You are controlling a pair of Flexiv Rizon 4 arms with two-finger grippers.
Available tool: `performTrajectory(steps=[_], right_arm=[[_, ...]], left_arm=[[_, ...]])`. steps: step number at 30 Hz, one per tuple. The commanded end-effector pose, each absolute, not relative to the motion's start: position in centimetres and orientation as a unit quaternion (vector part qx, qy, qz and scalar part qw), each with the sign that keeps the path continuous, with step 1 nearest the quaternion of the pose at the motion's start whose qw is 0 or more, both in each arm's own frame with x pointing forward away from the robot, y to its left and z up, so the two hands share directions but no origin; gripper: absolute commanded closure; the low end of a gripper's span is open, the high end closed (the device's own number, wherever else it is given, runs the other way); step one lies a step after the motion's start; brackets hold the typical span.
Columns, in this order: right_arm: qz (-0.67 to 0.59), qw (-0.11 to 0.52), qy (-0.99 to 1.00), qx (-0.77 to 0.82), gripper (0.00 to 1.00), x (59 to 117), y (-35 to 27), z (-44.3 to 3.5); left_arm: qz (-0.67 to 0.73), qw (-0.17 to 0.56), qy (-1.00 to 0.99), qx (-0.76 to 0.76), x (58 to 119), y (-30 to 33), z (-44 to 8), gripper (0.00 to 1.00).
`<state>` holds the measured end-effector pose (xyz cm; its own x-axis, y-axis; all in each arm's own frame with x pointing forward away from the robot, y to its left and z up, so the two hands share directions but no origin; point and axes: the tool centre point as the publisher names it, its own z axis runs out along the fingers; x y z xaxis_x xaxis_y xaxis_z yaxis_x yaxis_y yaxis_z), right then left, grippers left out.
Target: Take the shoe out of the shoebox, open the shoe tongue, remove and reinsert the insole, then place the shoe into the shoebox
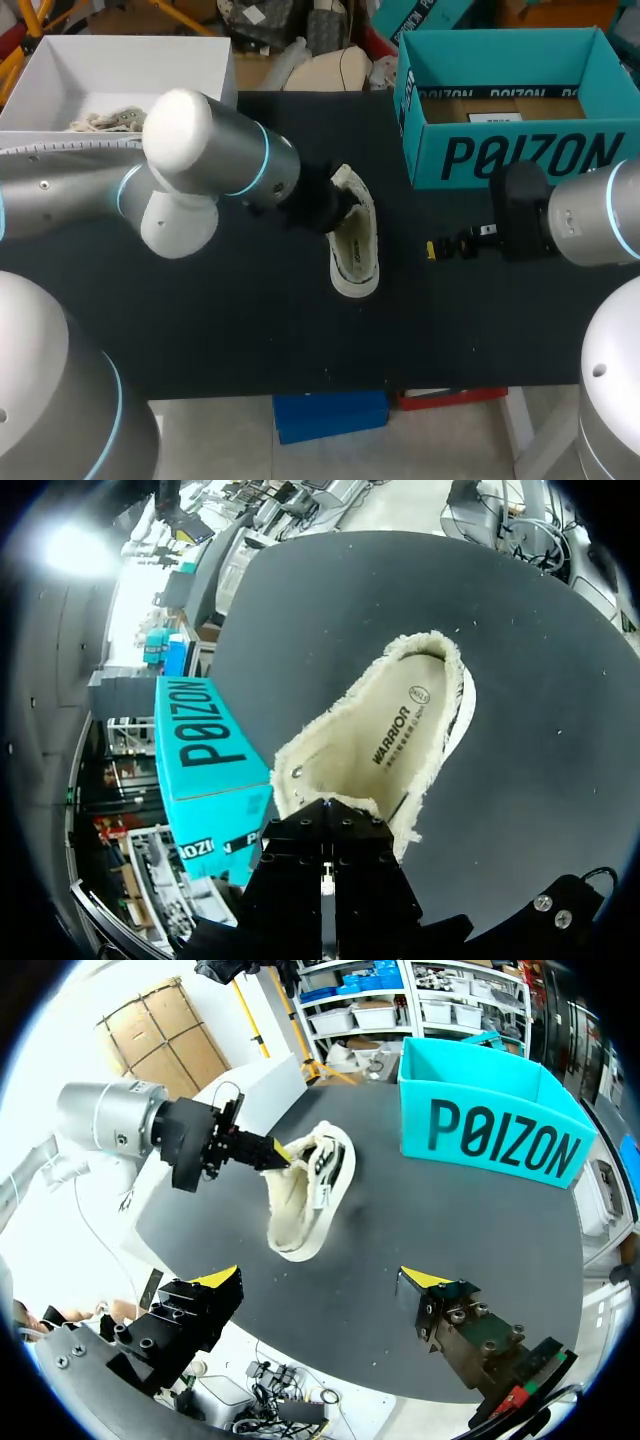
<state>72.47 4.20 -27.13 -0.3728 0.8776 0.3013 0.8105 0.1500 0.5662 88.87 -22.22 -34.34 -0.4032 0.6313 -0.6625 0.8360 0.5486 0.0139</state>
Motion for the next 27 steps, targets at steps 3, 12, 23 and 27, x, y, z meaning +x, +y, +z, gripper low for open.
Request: performTrajectory(steps=[3,12,23,27], right_arm=[[0.337,0.049,0.757,0.558,0.0,72.4,4.2,-27.1],[0.337,0.049,0.757,0.558,0.0,72.4,4.2,-27.1],[0.337,0.049,0.757,0.558,0.0,72.4,4.2,-27.1],[0.337,0.049,0.757,0.558,0.0,72.4,4.2,-27.1]], left_arm=[[-0.166,0.297,0.821,0.458,88.7,-23.0,-35.4,1.0],[-0.207,0.257,0.818,0.471,86.0,-22.0,-34.1,1.0],[-0.147,0.23,0.776,0.568,87.0,-19.2,-28.2,0.25],[-0.108,0.208,0.768,0.595,87.8,-18.8,-28.8,0.27]])
